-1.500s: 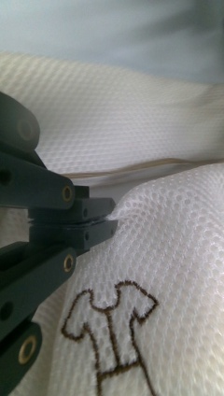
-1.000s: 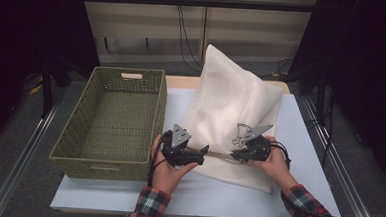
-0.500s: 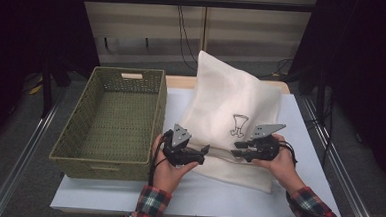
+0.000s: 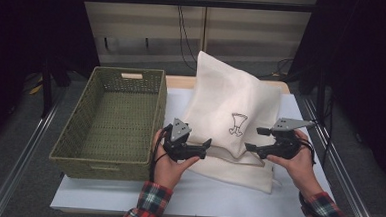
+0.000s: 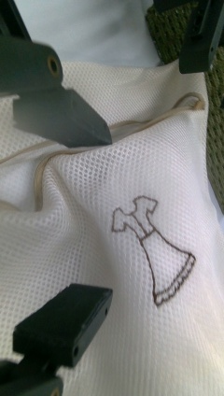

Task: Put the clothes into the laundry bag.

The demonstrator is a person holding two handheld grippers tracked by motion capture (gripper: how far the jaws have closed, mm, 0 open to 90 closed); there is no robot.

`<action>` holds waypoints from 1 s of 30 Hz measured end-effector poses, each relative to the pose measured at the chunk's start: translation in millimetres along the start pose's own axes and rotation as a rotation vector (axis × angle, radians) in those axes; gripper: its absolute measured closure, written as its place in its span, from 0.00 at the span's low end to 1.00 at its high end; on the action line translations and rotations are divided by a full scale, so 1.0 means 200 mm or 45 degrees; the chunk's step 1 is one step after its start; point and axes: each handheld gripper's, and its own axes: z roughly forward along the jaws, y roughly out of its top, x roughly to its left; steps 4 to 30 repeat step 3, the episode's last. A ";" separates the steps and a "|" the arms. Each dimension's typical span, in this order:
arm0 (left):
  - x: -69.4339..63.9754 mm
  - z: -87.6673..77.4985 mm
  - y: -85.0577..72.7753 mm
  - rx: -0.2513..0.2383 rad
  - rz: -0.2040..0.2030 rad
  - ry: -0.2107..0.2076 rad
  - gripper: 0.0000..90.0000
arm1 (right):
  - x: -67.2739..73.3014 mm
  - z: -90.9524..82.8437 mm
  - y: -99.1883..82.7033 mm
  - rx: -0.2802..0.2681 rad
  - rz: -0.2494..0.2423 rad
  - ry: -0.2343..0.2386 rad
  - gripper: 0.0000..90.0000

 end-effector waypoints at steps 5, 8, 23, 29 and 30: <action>-0.01 0.01 0.00 0.007 -0.012 -0.003 0.07 | 0.00 -0.02 0.00 0.004 0.005 -0.008 0.21; -0.01 0.01 0.00 0.007 -0.012 -0.003 0.07 | 0.00 -0.02 0.00 0.004 0.005 -0.008 0.21; -0.01 0.01 0.00 0.007 -0.012 -0.003 0.07 | 0.00 -0.02 0.00 0.004 0.005 -0.008 0.21; -0.01 0.01 0.00 0.007 -0.012 -0.003 0.07 | 0.00 -0.02 0.00 0.004 0.005 -0.008 0.21; -0.01 0.01 0.00 0.007 -0.012 -0.003 0.07 | 0.00 -0.02 0.00 0.004 0.005 -0.008 0.21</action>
